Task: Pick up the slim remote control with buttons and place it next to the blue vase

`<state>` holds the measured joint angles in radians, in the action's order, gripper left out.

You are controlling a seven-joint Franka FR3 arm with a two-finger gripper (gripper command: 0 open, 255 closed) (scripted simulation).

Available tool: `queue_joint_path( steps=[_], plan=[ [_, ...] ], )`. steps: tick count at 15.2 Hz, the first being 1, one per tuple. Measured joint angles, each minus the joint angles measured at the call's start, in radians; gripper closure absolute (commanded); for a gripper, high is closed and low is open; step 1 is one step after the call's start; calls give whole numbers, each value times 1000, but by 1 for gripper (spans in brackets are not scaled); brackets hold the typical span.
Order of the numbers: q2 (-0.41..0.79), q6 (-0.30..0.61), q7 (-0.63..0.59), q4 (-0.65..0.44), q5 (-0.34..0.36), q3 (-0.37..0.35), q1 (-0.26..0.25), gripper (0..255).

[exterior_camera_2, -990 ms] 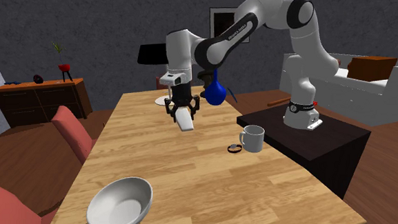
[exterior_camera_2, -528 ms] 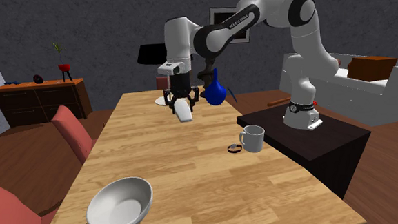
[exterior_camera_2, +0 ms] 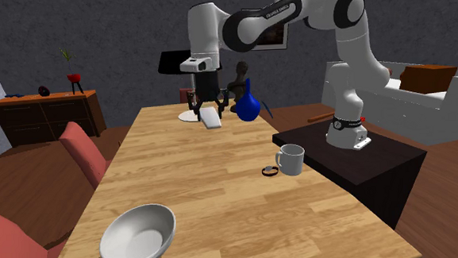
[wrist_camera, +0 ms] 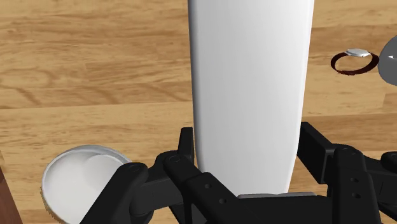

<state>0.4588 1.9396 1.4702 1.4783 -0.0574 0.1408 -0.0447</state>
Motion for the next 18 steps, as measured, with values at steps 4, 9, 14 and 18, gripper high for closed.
queue_joint_path(
  steps=[4,9,14,18],
  plan=[
    [-11,-49,-2,-38,2,1,0,255],
    [-17,-115,-1,-98,3,3,3,255],
    [-13,-181,-2,-169,3,3,5,255],
    [-117,-143,42,-26,11,20,28,255]
  ],
)
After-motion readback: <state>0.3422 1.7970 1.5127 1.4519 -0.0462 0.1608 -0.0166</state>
